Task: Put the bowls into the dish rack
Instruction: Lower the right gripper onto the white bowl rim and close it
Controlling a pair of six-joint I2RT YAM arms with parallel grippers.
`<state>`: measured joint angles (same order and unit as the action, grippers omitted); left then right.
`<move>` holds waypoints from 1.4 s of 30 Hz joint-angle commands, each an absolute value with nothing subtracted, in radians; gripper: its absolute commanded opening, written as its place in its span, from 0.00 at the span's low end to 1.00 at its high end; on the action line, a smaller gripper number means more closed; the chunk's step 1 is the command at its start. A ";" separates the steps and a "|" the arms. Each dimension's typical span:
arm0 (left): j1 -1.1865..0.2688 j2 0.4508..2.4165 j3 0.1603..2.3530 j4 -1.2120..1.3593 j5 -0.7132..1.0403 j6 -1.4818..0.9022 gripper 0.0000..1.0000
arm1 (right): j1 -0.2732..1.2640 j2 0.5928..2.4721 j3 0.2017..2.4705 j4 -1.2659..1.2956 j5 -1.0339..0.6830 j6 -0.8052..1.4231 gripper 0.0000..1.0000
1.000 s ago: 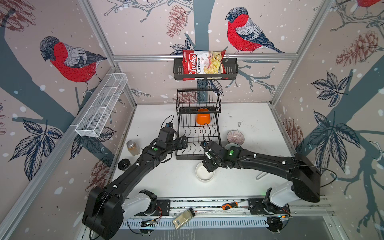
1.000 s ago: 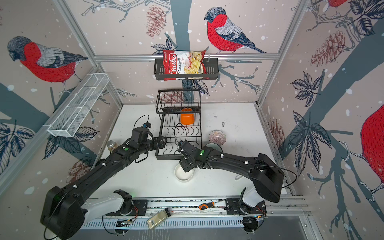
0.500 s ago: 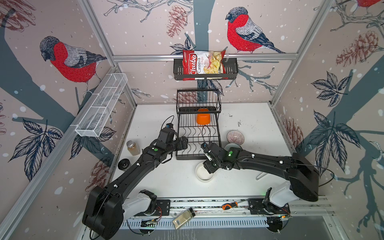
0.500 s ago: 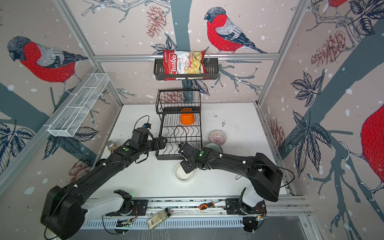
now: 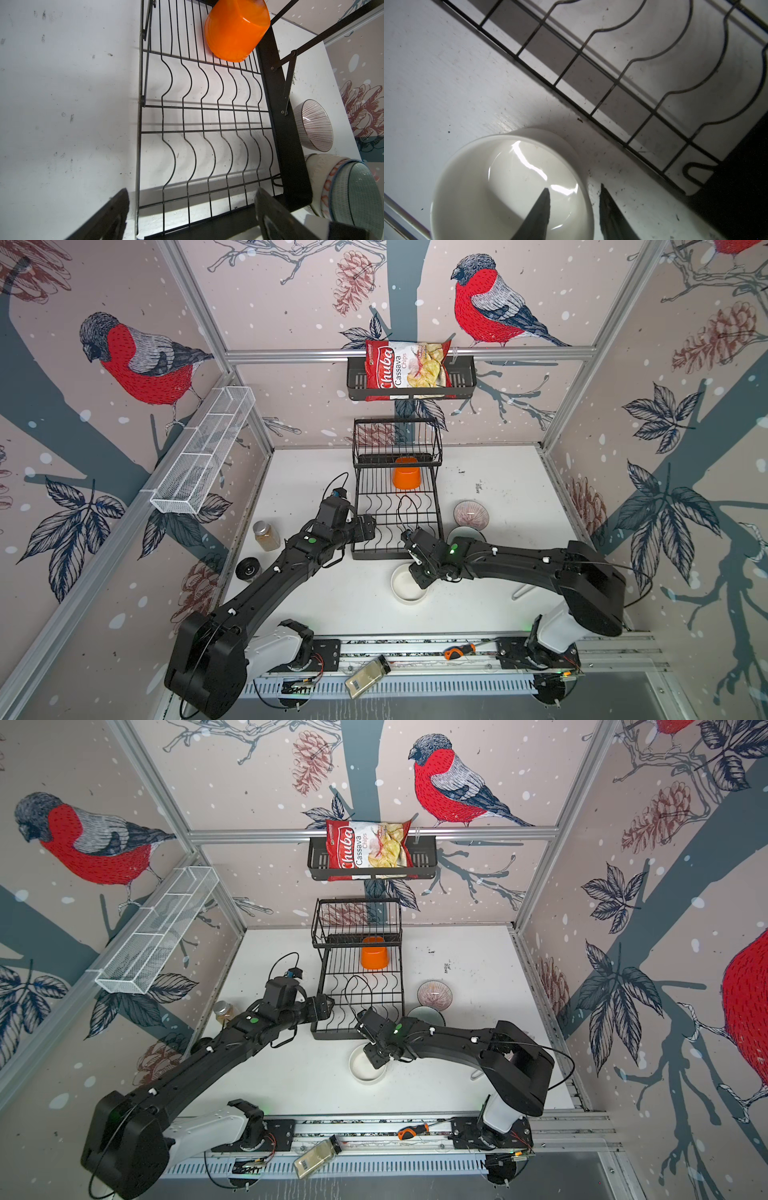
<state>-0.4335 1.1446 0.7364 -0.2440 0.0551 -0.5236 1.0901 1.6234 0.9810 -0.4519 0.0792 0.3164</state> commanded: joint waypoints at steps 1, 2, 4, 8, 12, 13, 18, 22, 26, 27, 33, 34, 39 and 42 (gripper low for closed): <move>-0.432 1.139 0.729 -0.216 0.052 -0.525 0.93 | 1.090 1.635 0.979 -0.438 0.087 0.320 0.38; -0.433 1.139 0.727 -0.216 0.051 -0.525 0.93 | 1.090 1.639 0.979 -0.435 0.088 0.320 0.38; -0.433 1.140 0.726 -0.216 0.051 -0.527 0.93 | 1.089 1.646 0.980 -0.432 0.092 0.318 0.36; -0.433 1.143 0.725 -0.214 0.049 -0.526 0.93 | 1.089 1.657 0.980 -0.427 0.099 0.315 0.32; -0.433 1.147 0.726 -0.213 0.050 -0.525 0.93 | 1.088 1.660 0.976 -0.422 0.104 0.313 0.26; -0.432 1.146 0.726 -0.213 0.048 -0.524 0.93 | 1.086 1.661 0.976 -0.420 0.107 0.313 0.25; -0.432 1.152 0.725 -0.213 0.048 -0.527 0.93 | 1.084 1.669 0.977 -0.420 0.113 0.308 0.19; -0.433 1.155 0.725 -0.211 0.049 -0.527 0.93 | 1.084 1.676 0.976 -0.419 0.118 0.308 0.14; -0.433 1.163 0.730 -0.211 0.051 -0.525 0.93 | 1.084 1.671 0.976 -0.414 0.114 0.303 0.08; -0.432 1.164 0.733 -0.211 0.051 -0.524 0.93 | 1.084 1.669 0.977 -0.412 0.112 0.300 0.07; -0.432 1.179 0.749 -0.214 0.058 -0.523 0.93 | 1.083 1.638 0.989 -0.417 0.110 0.294 0.01; -0.432 1.181 0.751 -0.214 0.058 -0.522 0.93 | 1.084 1.631 0.993 -0.418 0.107 0.290 0.01; -0.432 1.188 0.764 -0.221 0.058 -0.518 0.93 | 1.083 1.602 1.045 -0.448 0.110 0.269 0.01; -0.432 1.187 0.773 -0.221 0.060 -0.517 0.93 | 1.081 1.589 1.085 -0.463 0.128 0.252 0.01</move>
